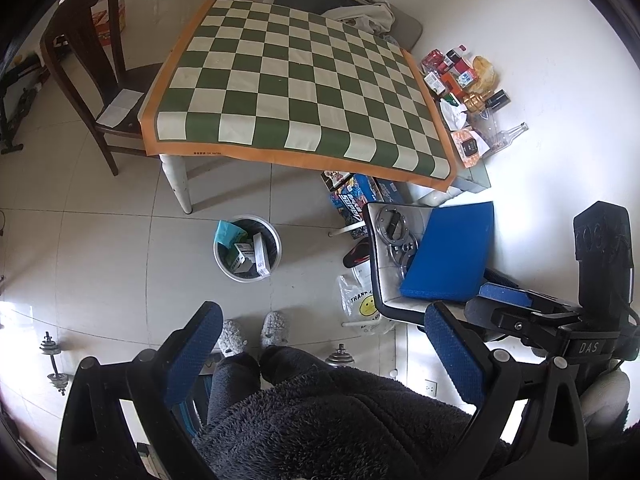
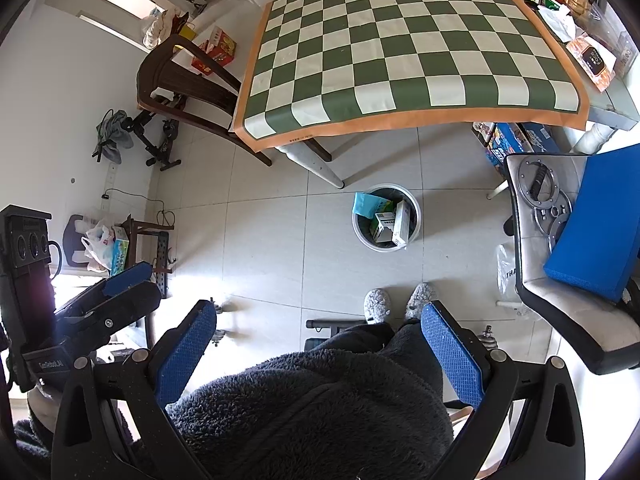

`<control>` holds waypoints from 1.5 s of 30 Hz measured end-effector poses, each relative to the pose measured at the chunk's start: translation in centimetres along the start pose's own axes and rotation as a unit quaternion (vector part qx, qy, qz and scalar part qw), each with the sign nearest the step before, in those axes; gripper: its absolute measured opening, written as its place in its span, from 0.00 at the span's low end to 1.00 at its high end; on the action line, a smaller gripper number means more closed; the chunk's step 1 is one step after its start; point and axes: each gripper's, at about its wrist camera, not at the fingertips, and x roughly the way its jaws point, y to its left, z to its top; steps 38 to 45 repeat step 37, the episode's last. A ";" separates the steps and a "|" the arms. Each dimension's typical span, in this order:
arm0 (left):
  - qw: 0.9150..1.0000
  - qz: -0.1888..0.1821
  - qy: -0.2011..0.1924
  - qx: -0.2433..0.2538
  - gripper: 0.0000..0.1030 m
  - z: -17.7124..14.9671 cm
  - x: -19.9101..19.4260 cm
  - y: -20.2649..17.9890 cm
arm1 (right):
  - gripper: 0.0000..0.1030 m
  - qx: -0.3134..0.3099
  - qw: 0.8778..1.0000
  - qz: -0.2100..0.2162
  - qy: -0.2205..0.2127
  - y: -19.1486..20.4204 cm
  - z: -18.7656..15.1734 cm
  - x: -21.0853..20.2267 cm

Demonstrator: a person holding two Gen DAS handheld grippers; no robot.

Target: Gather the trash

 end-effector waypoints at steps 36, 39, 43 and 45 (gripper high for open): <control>1.000 0.000 -0.004 -0.001 1.00 0.3 -0.4 0.0 | 1.00 0.000 1.000 0.002 0.000 -0.2 -0.2 -0.3; 1.000 -0.001 -0.004 -0.002 1.00 0.2 -0.5 0.0 | 1.00 0.000 1.000 0.003 0.000 -0.1 -0.1 -0.3; 1.000 -0.001 -0.004 -0.002 1.00 0.2 -0.5 0.0 | 1.00 0.000 1.000 0.003 0.000 -0.1 -0.1 -0.3; 1.000 -0.001 -0.004 -0.002 1.00 0.2 -0.5 0.0 | 1.00 0.000 1.000 0.003 0.000 -0.1 -0.1 -0.3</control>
